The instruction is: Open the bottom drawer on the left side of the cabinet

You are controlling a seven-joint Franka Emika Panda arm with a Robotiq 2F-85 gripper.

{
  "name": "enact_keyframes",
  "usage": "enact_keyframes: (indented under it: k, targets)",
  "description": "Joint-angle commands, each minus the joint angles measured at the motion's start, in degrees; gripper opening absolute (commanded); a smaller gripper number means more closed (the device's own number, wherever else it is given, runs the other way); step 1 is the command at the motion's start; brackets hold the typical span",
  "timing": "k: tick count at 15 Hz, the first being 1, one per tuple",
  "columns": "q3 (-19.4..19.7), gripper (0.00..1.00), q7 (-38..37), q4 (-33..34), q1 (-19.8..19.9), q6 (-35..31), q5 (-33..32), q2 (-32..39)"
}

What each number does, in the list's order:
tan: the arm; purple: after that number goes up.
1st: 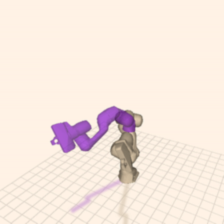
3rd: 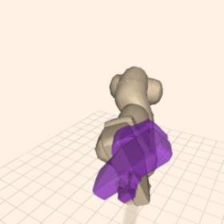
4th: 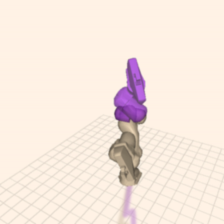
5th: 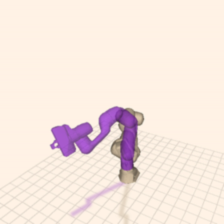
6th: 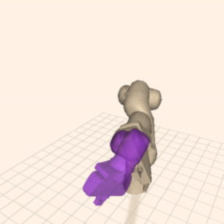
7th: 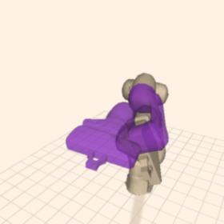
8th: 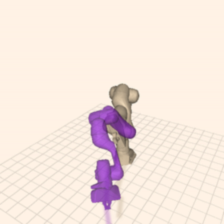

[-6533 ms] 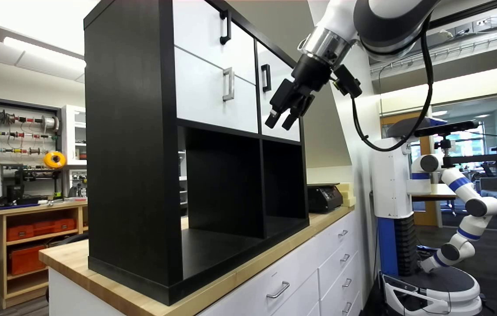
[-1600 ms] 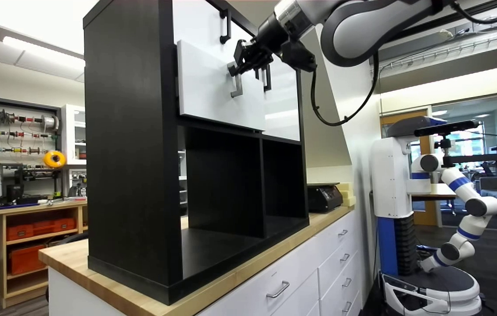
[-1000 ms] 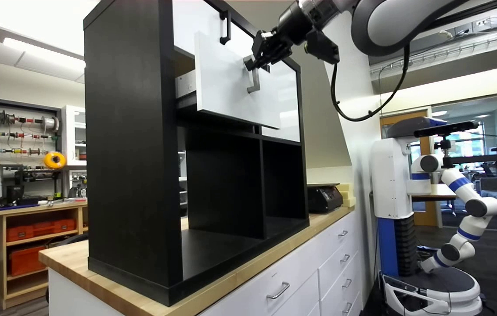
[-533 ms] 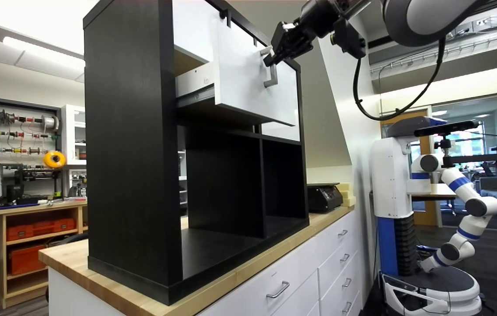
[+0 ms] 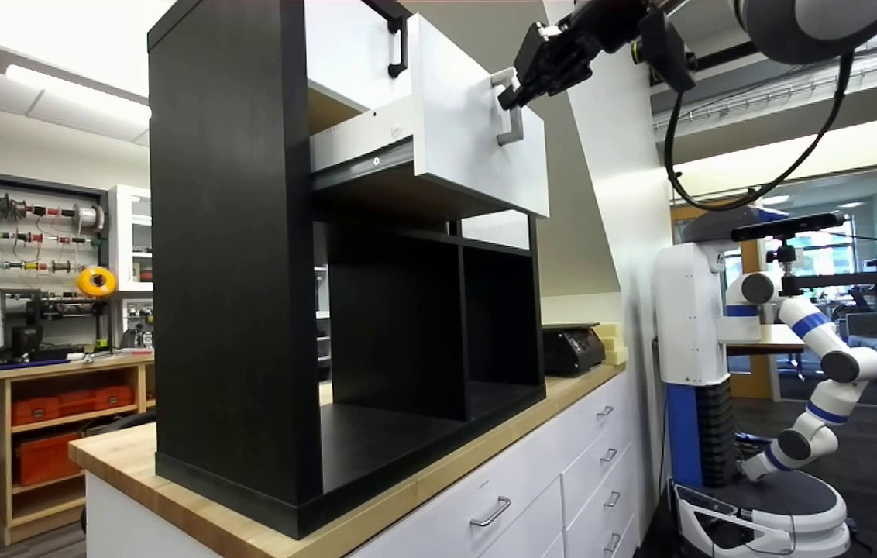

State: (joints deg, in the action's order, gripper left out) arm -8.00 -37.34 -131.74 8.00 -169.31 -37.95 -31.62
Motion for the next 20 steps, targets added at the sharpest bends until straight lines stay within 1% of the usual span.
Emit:
enact_keyframes:
  k: [1, 6, 7, 8, 12, 13, 14, 16, 17, 20]
  targets:
    - [-0.8, 0.04, -1.9, -4.3, -0.4, 3.9, 1.3, -5.9]
    - [-1.7, 0.04, -1.7, -6.3, -0.4, 7.9, 2.9, -10.1]
    - [-4.1, 0.04, 1.7, -6.9, 2.3, 7.7, 7.7, -11.0]
    - [-4.5, 0.04, 2.4, -7.0, 2.4, 8.1, 9.5, -11.4]
    - [-7.2, 0.04, 6.8, -6.2, 5.6, 8.7, 16.9, -11.5]
    - [-8.0, 0.41, 7.1, -6.0, 6.6, 9.2, 18.1, -11.7]
    - [-8.1, 0.42, 8.0, -5.8, 6.6, 9.2, 19.3, -11.6]
    - [-9.1, 0.54, 8.2, -5.2, 7.0, 11.1, 21.0, -12.1]
    - [-9.5, 0.61, 8.4, -4.7, 7.1, 12.2, 21.5, -12.3]
    - [-9.6, 0.80, 9.6, -2.9, 6.0, 15.4, 22.9, -12.0]
